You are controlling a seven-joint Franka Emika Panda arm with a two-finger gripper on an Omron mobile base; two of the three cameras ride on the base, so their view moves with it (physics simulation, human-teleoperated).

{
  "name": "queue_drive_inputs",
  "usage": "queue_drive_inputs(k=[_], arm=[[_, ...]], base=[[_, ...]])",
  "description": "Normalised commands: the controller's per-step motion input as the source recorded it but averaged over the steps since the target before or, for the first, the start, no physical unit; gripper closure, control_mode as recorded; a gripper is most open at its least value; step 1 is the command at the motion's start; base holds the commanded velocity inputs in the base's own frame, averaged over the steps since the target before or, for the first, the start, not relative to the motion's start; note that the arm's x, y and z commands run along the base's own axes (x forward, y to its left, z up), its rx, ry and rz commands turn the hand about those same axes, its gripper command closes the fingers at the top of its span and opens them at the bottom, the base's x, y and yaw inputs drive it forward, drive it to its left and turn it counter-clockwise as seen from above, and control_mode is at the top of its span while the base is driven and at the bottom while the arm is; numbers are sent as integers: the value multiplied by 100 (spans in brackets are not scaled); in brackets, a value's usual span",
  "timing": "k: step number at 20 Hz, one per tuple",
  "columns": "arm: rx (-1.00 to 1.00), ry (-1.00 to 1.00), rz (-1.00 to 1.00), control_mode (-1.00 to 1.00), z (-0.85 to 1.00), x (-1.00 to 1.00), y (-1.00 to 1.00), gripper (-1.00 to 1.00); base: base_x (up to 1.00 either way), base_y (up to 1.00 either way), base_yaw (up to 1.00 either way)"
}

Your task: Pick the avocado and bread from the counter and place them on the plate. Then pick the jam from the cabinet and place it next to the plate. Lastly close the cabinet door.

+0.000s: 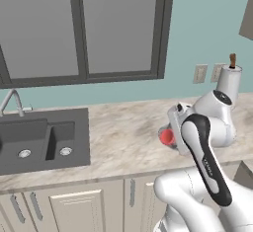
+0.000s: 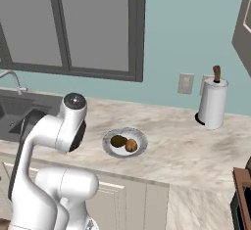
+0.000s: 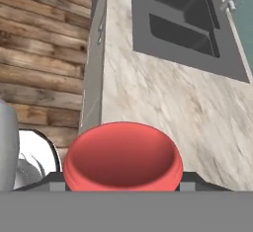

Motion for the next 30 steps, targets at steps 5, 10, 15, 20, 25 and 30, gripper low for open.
queue_drive_inputs(k=[5,10,15,20,25,30], arm=[[9,0,-15,-100,-40,46,0,100],[11,3,-11,-100,-37,43,0,100],[12,4,-7,-100,-40,40,0,100],[11,4,-7,-100,-36,42,0,100],[7,2,-5,-100,-45,26,20,100],[2,0,-2,-100,-54,11,45,100]], base=[[0,0,0],[0,0,0],[0,0,0],[0,0,0],[0,0,0],[0,0,0]])
